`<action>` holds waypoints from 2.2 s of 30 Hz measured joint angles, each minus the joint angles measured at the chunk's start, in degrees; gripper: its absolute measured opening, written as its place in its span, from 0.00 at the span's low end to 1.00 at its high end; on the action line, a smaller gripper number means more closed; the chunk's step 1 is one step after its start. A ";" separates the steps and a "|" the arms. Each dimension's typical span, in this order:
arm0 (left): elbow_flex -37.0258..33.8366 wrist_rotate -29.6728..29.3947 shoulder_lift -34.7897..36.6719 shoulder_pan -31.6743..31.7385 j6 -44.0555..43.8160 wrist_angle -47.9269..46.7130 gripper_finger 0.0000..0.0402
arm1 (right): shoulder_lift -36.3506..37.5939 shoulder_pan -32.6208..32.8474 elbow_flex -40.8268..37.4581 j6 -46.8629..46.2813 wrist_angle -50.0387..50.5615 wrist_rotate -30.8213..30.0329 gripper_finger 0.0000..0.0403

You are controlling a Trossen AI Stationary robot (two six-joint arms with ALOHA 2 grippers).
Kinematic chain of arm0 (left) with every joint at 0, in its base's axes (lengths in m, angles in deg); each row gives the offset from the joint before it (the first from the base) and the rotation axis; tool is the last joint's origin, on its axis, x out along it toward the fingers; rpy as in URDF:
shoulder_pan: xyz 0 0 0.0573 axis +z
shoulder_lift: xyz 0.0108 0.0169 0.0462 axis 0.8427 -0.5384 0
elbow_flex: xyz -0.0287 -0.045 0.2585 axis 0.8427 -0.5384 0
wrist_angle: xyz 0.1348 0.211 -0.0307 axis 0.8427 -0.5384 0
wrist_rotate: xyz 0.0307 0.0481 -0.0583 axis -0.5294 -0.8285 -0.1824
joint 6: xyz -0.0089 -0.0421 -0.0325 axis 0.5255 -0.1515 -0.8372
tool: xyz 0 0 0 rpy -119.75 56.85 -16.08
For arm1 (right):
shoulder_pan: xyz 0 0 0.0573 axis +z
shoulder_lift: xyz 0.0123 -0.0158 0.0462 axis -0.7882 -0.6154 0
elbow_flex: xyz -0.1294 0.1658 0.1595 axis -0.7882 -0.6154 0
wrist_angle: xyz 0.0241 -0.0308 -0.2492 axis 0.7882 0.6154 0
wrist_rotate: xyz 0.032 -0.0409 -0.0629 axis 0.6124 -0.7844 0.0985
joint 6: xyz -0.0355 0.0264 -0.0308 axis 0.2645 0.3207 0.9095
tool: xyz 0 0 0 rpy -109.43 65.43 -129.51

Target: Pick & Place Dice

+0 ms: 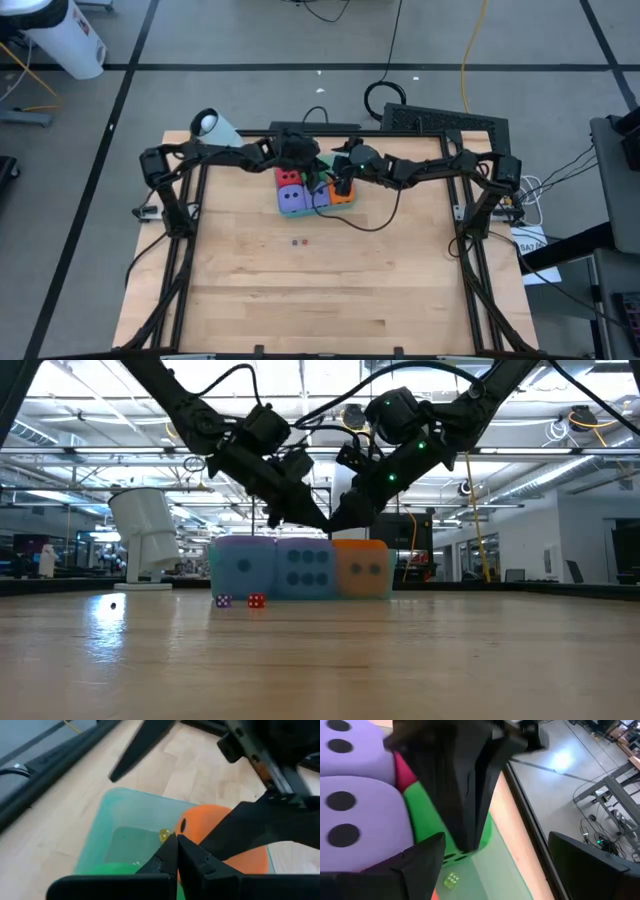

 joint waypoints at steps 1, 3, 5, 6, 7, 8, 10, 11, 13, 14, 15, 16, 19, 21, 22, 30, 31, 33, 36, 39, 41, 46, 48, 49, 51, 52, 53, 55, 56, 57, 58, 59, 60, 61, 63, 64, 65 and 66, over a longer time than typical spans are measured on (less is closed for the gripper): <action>0.01 -0.01 0.68 0.34 0.54 -0.26 0.02 | 0.03 -0.16 0.01 -0.24 0.05 -0.05 0.85; 0.00 0.00 2.78 0.59 2.73 -1.27 0.01 | 0.15 -0.41 0.00 -1.22 0.54 0.04 0.85; -0.02 -0.06 6.07 0.44 5.30 -3.93 0.01 | 1.29 -0.46 -0.01 -2.53 2.10 0.18 0.85; -0.18 -0.07 7.95 0.09 6.34 -4.72 0.01 | 2.11 -0.46 -0.02 -3.07 2.40 0.72 0.85; -0.59 -0.05 10.11 -0.26 7.42 -5.30 0.01 | 3.28 -0.58 -0.27 -3.56 2.56 2.48 0.85; -1.27 -0.05 12.77 -0.64 8.52 -6.20 0.01 | 4.95 -0.88 -1.11 -4.46 2.40 5.44 0.85; -2.91 -0.04 18.42 -1.17 10.08 -7.27 0.01 | 8.69 -1.74 -3.80 -7.44 0.51 12.91 0.84; -4.25 -0.32 21.73 -1.43 10.61 -7.49 0.01 | 10.83 -2.22 -5.50 -9.36 -1.32 16.48 0.84; -7.81 -1.56 28.29 -2.32 11.43 -7.68 0.01 | 16.16 -3.34 -9.81 -13.77 -4.49 23.12 0.84; -9.74 -1.89 31.59 -2.89 11.80 -7.61 0.00 | 19.02 -3.94 -12.14 -16.09 -6.46 26.28 0.84; -11.93 -2.05 35.04 -3.57 11.99 -7.57 0.00 | 21.60 -4.42 -14.29 -18.49 -8.69 29.22 0.84; -14.27 -2.11 38.34 -4.35 12.01 -7.90 0.01 | 24.13 -4.71 -16.46 -21.05 -10.43 31.91 0.83; -20.46 -2.77 46.59 -6.88 11.28 -7.46 0.00 | 31.44 -4.67 -22.02 -28.33 -11.82 35.92 0.79; -23.91 -4.21 50.89 -8.56 8.66 -7.60 0.01 | 35.95 -3.91 -25.14 -32.14 -12.54 36.20 0.72; -25.29 -5.32 52.63 -9.35 7.09 -7.44 0.01 | 37.88 -3.39 -26.43 -33.54 -12.90 36.16 0.68; -34.63 -18.75 56.81 -17.05 2.11 -6.20 0.01 | 43.08 6.18 -40.43 -39.00 -26.94 22.79 0.21; -35.17 -19.66 56.82 -17.78 2.11 -6.13 0.01 | 43.09 7.06 -42.04 -39.42 -28.90 21.69 0.16; -35.96 -20.10 56.86 -19.02 2.11 -6.00 0.02 | 43.09 8.45 -44.62 -40.77 -31.86 21.22 0.05; -36.65 -21.63 57.21 -21.06 1.88 -4.93 0.01 | 43.11 10.01 -46.96 -41.50 -34.19 21.25 0.03; -36.75 -22.63 57.26 -22.48 3.15 -4.10 0.01 | 43.68 9.90 -47.33 -41.92 -33.89 21.10 0.04; -36.79 -22.72 57.22 -23.31 4.19 -4.40 0.02 | 43.70 9.51 -47.33 -40.98 -33.90 23.18 0.03; -36.79 -25.18 57.93 -24.16 4.97 -3.21 0.01 | 44.03 9.46 -47.36 -39.35 -35.23 30.22 0.01; -36.83 -27.05 60.31 -23.89 5.90 -4.54 0.01 | 45.29 9.28 -47.36 -40.38 -34.28 30.18 0.01; -36.76 -28.05 62.07 -23.73 6.13 -6.10 0.01 | 46.31 8.88 -47.35 -40.79 -33.45 30.21 0.01; -36.72 -30.59 67.29 -23.54 5.98 -11.83 0.01 | 49.51 7.58 -47.36 -40.99 -30.64 30.52 0.00; -36.72 -32.02 70.22 -23.56 5.49 -14.29 0.01 | 51.49 6.87 -47.34 -41.04 -28.70 30.67 0.00; -36.72 -33.11 73.20 -23.56 4.85 -15.95 0.01 | 53.64 6.06 -47.33 -41.02 -26.46 31.20 0.00; -36.90 -33.64 78.92 -23.54 4.28 -18.54 0.01 | 58.26 4.24 -47.35 -41.10 -22.30 31.88 0.00; -37.17 -33.63 81.37 -23.56 4.23 -19.19 0.01 | 60.67 3.39 -47.34 -41.34 -20.12 31.79 0.00; -37.46 -33.67 83.52 -23.56 3.94 -19.59 0.01 | 62.90 2.58 -47.36 -41.55 -17.99 31.56 0.00; -37.93 -33.69 85.34 -23.56 3.50 -19.61 0.01 | 65.20 1.87 -47.35 -41.49 -15.70 30.96 0.00; -38.61 -33.69 86.81 -23.56 3.15 -19.63 0.01 | 67.21 1.43 -47.34 -41.30 -13.35 29.76 0.00; -39.36 -33.67 87.94 -23.56 2.90 -19.72 0.01 | 69.03 1.29 -47.35 -40.96 -11.00 28.27 0.00; -40.11 -33.69 88.72 -23.56 2.69 -19.50 0.01 | 70.74 1.43 -47.35 -40.74 -8.93 26.60 0.00; -41.55 -33.69 89.44 -23.56 1.37 -19.30 0.00 | 73.71 2.55 -47.36 -40.29 -5.51 23.53 0.00; -42.24 -33.69 89.44 -23.56 0.87 -19.36 0.01 | 74.82 3.48 -47.36 -39.99 -4.32 21.70 0.00; -42.88 -33.65 89.43 -23.56 0.51 -19.47 0.01 | 75.86 4.72 -47.36 -39.59 -3.03 19.47 0.00; -43.43 -33.65 89.43 -23.56 0.34 -19.47 0.01 | 76.69 6.10 -47.36 -39.00 -1.78 17.36 0.00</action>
